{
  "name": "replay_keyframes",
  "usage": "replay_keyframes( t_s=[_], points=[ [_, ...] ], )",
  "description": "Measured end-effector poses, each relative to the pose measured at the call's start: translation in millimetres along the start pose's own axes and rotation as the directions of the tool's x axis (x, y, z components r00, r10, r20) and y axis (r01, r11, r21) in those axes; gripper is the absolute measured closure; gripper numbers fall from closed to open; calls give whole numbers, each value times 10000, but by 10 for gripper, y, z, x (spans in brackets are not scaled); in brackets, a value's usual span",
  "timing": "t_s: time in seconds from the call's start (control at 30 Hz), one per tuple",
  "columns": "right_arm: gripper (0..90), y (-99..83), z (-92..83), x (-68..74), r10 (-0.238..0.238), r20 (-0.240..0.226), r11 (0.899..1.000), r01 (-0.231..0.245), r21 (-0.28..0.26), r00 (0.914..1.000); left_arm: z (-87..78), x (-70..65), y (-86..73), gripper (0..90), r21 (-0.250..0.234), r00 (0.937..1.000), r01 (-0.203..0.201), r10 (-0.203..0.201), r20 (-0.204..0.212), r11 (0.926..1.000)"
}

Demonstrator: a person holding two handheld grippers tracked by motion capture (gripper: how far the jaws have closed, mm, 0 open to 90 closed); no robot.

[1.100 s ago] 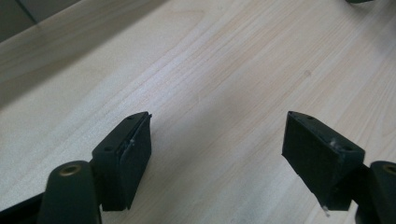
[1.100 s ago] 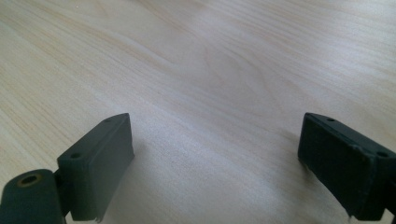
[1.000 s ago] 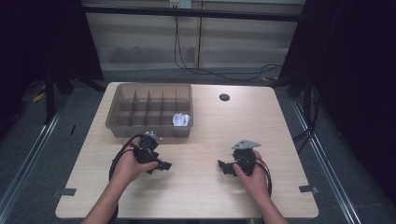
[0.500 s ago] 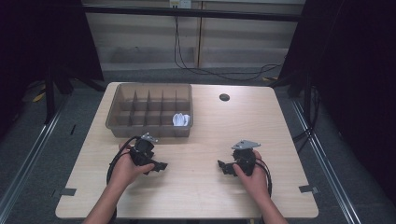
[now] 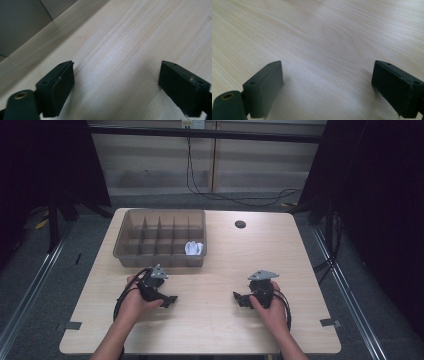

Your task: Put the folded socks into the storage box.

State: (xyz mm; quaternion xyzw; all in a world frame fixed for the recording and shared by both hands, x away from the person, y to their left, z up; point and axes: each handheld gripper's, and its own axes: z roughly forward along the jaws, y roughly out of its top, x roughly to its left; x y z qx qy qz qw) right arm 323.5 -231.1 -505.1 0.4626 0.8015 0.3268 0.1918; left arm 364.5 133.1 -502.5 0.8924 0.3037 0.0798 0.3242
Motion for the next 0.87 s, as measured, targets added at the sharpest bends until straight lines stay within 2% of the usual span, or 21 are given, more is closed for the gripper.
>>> replay_keyframes(
  t_s=[0.07, 0.17, 0.37, 0.53, 0.87],
  points=[
    [98, 0, 0, 0, 3, -1, 10000, -3, 1, 10000, 12, 5, -11, 86, -42, 9999, -53, 53, -112, 10000],
    [98, 0, 0, 0, 2, -2, 10000, -2, 0, 10000, 40, 5, -26, 0, -109, 9996, 105, -108, -264, 9999],
    [98, 0, 0, 0, 2, -4, 10000, -2, 0, 10000, 39, 7, -47, 0, -290, 9996, 105, -113, -269, 9995],
    [98, 0, 0, 0, 2, -3, 10000, -2, -1, 10000, 72, 32, -113, 0, -1144, 9998, 12, -36, -210, 9934],
    [98, 0, 0, 0, 2, -5, 10000, -2, -1, 10000, 71, 37, -116, 0, -1146, 9997, 10, -36, -226, 9934]
  ],
)
